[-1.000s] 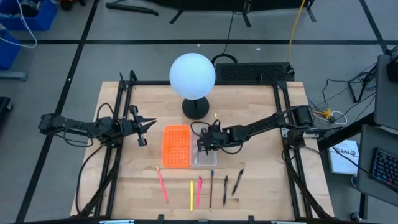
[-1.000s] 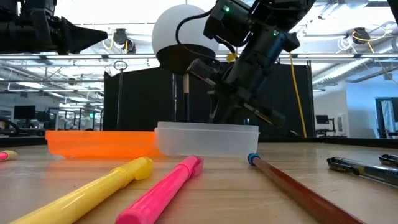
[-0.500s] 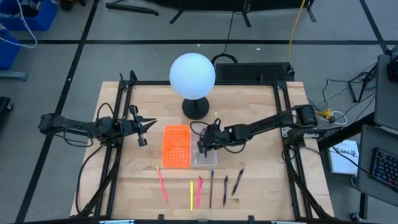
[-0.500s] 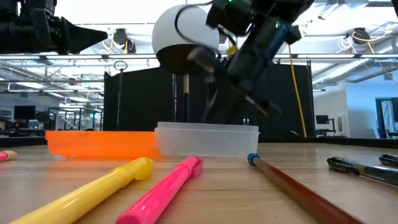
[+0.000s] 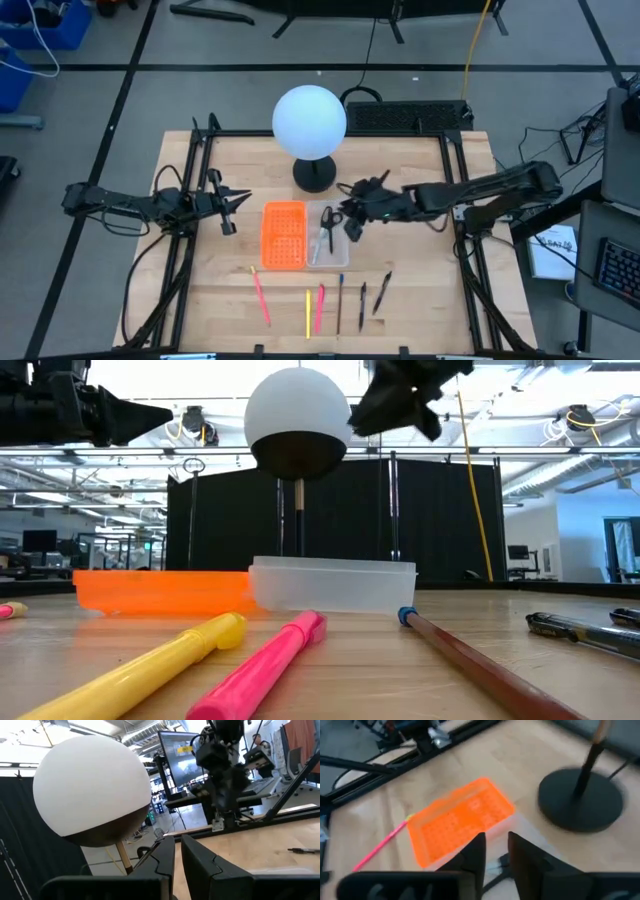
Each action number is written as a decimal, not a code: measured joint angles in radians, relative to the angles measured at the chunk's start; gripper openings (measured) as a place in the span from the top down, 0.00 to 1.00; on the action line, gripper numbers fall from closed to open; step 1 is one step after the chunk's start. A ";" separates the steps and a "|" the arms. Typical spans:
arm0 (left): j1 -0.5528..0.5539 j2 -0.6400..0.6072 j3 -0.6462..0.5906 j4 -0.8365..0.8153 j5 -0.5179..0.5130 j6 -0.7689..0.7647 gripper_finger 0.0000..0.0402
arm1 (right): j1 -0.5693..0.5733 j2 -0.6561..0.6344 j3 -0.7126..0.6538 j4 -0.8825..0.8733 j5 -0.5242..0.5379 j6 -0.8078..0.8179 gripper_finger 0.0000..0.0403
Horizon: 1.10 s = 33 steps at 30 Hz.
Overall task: Pick & place school supplies into a supply box
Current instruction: Put the pink pencil into the pencil box
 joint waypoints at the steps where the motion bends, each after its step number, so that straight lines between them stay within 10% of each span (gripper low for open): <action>1: 0.000 0.000 0.000 -0.001 0.000 0.006 0.90 | 0.000 -0.030 -0.031 0.025 0.004 -0.031 0.85; 15: 0.057 0.000 0.000 -0.011 -0.002 0.111 0.90 | -0.024 -0.488 -0.664 0.614 -0.103 -0.351 1.00; 33: 0.111 0.000 0.000 -0.372 -0.183 -0.628 0.90 | -0.095 -0.688 -1.052 0.995 -0.236 -0.537 1.00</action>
